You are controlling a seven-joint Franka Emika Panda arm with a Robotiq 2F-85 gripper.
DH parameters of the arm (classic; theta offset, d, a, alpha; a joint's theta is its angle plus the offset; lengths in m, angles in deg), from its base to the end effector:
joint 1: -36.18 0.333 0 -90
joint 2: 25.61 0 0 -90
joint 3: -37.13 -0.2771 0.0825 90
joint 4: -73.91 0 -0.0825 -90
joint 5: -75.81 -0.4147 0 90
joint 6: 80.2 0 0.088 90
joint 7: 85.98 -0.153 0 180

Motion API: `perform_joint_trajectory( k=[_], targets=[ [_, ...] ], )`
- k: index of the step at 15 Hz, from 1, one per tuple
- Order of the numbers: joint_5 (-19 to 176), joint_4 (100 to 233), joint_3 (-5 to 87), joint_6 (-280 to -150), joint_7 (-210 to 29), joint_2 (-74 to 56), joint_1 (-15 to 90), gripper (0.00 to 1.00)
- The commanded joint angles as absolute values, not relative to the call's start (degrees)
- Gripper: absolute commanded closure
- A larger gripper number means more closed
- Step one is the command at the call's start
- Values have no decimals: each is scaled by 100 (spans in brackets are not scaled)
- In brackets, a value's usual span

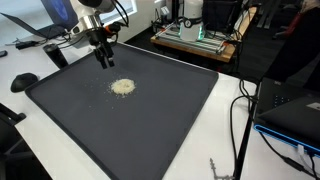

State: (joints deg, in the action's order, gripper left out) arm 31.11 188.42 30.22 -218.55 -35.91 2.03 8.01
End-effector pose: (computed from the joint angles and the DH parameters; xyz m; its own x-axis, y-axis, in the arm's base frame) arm 0.5774 -0.1933 0.1148 0.9598 -0.1773 0.2175 -0.0543 -0.8778 -0.4760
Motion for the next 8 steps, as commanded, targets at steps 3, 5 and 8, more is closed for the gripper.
perform_joint_trajectory(
  k=[3, 5, 8],
  targets=[
    [779, 19852, 3319, -21840, -1735, -466, 821, 0],
    [150, 20034, 3603, -21718, -1234, -484, 938, 0],
    [-602, 20352, 3929, -21621, -443, -571, 1192, 0]
  ],
)
